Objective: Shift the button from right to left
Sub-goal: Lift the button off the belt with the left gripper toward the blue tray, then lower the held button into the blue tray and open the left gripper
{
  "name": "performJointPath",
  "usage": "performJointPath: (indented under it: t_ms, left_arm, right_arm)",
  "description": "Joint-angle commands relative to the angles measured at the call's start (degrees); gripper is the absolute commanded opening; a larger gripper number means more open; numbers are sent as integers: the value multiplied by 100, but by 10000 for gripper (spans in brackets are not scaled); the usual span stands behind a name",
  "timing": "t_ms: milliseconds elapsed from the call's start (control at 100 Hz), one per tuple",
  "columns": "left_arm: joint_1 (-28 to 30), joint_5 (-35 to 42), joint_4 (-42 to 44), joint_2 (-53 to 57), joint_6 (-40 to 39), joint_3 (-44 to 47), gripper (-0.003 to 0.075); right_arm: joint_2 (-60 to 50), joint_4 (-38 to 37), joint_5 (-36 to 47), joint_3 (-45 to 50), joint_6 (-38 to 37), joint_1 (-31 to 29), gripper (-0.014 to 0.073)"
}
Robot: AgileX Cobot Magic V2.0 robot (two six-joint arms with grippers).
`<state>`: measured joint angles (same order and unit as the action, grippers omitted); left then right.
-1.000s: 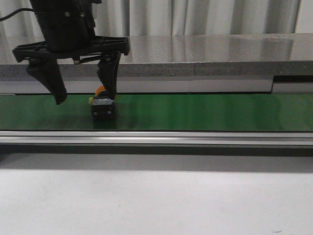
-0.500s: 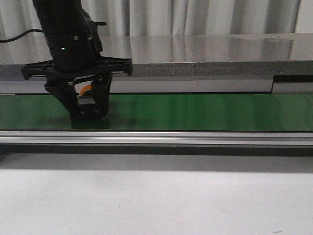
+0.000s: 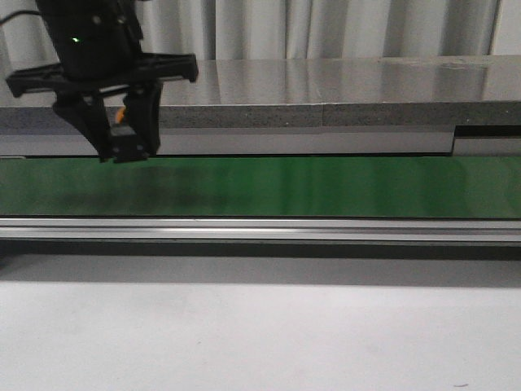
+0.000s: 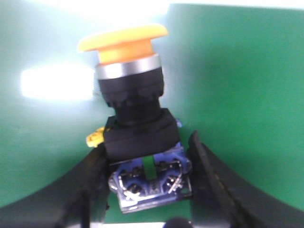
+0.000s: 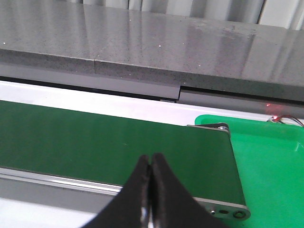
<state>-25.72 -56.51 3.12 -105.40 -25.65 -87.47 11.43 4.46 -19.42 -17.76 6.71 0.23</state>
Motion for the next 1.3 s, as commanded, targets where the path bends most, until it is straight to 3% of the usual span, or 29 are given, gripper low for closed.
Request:
performJointPath:
  t_ms: [0, 410, 760, 1010, 1290]
  left_arm:
    - [237, 15, 43, 540, 182, -179, 197]
    - [2301, -704, -29, 872, 2216, -179, 197]
    - [3745, -699, -251, 599, 4040, -157, 197]
    - [4305, -766, -183, -7, 4106, -157, 186]
    - [4399, -428, 197, -432, 4204, -157, 187]
  right_arm:
    - [50, 28, 521, -152, 7, -12, -68]
    - [50, 28, 538, -152, 7, -12, -68]
    - [50, 28, 538, -152, 7, -12, -68]
    - [50, 28, 551, -152, 7, -12, -68]
    - [50, 28, 551, -152, 7, -12, -68]
